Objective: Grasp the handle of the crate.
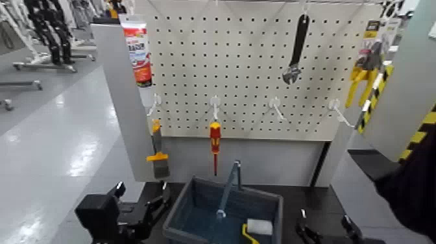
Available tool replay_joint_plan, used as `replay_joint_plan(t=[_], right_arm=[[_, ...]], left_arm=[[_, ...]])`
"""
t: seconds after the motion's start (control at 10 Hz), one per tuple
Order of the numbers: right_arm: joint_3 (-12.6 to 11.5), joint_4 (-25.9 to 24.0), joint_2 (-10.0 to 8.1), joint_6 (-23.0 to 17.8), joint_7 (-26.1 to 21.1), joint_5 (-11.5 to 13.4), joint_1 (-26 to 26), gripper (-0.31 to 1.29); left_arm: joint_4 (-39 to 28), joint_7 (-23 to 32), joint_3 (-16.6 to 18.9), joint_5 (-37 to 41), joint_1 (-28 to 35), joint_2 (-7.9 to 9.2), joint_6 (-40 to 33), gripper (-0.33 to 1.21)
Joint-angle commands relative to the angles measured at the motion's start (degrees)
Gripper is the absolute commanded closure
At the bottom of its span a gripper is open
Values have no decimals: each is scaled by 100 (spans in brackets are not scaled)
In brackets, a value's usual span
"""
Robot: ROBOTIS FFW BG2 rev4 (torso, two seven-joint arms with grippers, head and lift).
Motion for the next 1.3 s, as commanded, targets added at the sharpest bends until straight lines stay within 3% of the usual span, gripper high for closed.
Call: replay_joint_plan(t=[0.1, 0.4, 0.6, 0.8, 0.9, 1.1, 1.3], right_arm=[[7, 0, 62, 16, -18, -1, 0, 13], [25, 0, 62, 34, -80, 17, 0, 13], [51, 0, 53, 43, -80, 17, -9, 13], [51, 0, 53, 51, -80, 17, -9, 13], [60, 0, 53, 51, -80, 17, -9, 13], [60, 0, 53, 78, -80, 17, -9, 13], [77, 9, 53, 86, -80, 17, -18, 13]], left_arm=[[17, -97, 48, 55, -9, -41, 9, 11], [26, -290, 91, 222, -44, -50, 123, 11], [17, -932, 390, 530, -185, -217, 510, 11], [0, -1626, 830, 1303, -440, -375, 1398, 11], [-27, -1758, 962, 1699, -598, -349, 1899, 11], [123, -1820, 1049, 3096, -1002, -68, 2804, 11], [562, -1907, 909, 4186, -1503, 214, 3542, 11]])
